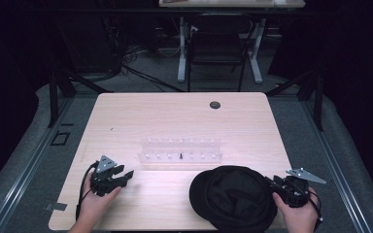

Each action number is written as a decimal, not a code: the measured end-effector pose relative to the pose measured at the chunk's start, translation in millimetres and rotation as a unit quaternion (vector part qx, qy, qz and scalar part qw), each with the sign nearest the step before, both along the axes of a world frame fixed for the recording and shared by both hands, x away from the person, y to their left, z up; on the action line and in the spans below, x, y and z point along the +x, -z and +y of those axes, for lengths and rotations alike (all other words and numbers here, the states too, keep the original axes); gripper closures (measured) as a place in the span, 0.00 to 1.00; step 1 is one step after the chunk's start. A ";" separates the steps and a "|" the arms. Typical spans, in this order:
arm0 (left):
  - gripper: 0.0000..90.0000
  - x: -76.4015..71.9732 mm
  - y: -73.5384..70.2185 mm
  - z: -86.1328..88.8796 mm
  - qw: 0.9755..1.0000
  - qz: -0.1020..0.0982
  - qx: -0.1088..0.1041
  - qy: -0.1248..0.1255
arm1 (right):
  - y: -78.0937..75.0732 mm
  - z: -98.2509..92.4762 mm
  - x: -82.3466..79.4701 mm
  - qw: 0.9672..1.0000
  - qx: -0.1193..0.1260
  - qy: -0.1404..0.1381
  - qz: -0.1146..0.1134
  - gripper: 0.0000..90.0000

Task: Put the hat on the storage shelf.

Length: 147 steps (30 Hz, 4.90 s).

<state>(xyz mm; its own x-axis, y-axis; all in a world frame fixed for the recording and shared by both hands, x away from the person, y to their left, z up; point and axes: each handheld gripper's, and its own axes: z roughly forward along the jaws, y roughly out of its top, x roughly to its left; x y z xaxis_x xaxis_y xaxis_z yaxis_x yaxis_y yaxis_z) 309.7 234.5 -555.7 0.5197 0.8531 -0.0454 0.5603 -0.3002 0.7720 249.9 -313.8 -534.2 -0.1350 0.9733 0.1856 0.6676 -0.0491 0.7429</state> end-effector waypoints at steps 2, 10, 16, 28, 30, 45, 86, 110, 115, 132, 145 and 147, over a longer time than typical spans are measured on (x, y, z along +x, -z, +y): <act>0.58 -0.9 -1.0 -0.8 1.000 0.000 -0.004 0.003 | -2.9 -1.8 0.1 1.000 0.014 0.001 0.013 0.67; 0.56 -0.5 -0.7 -0.8 1.000 0.004 -0.006 0.005 | -9.4 -4.6 -1.6 0.996 0.045 -0.022 0.070 0.58; 0.56 -2.3 -1.4 -3.0 1.000 0.000 -0.009 0.009 | -14.1 -12.5 -6.0 0.991 0.062 -0.020 0.118 0.68; 0.55 -2.3 2.0 -5.4 1.000 0.004 -0.012 0.010 | -28.1 -22.1 -7.5 0.980 0.052 -0.014 0.191 0.70; 0.55 -2.3 2.2 -5.3 1.000 0.005 -0.011 0.010 | -27.0 -23.4 -5.3 0.979 0.038 -0.016 0.201 0.70; 0.55 -2.3 4.3 -6.2 1.000 0.011 -0.013 0.010 | -9.6 -29.3 9.4 0.961 0.058 -0.024 0.269 0.80; 0.56 -0.9 5.9 -6.5 1.000 0.012 -0.011 0.007 | -10.6 -9.2 40.5 0.932 0.016 -0.043 0.359 0.97; 0.56 -0.6 5.9 -4.9 1.000 0.014 -0.016 0.004 | -71.7 0.2 47.7 0.932 0.068 -0.066 0.351 0.98; 0.56 -0.5 5.5 -4.3 1.000 0.016 -0.015 0.004 | -83.6 3.1 50.1 0.931 0.087 -0.063 0.348 0.98; 0.56 -0.5 4.9 -3.4 1.000 0.017 -0.014 0.004 | -118.2 11.6 53.6 0.934 0.119 -0.076 0.328 0.98; 0.56 -0.6 4.8 -3.4 1.000 0.017 -0.014 0.004 | -140.3 17.4 56.2 0.927 0.147 -0.088 0.334 0.98; 0.56 -0.6 4.9 -3.5 1.000 0.017 -0.015 0.004 | -144.0 16.7 56.7 0.922 0.161 -0.096 0.338 0.98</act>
<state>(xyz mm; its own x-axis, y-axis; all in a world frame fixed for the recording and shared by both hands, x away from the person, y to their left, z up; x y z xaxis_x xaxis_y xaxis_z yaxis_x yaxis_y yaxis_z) 309.0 231.0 -560.6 0.5235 0.8473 -0.0892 0.5846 -0.2811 0.7610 306.6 -297.2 -390.2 -0.0460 0.8235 0.5655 0.9923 -0.0274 0.1206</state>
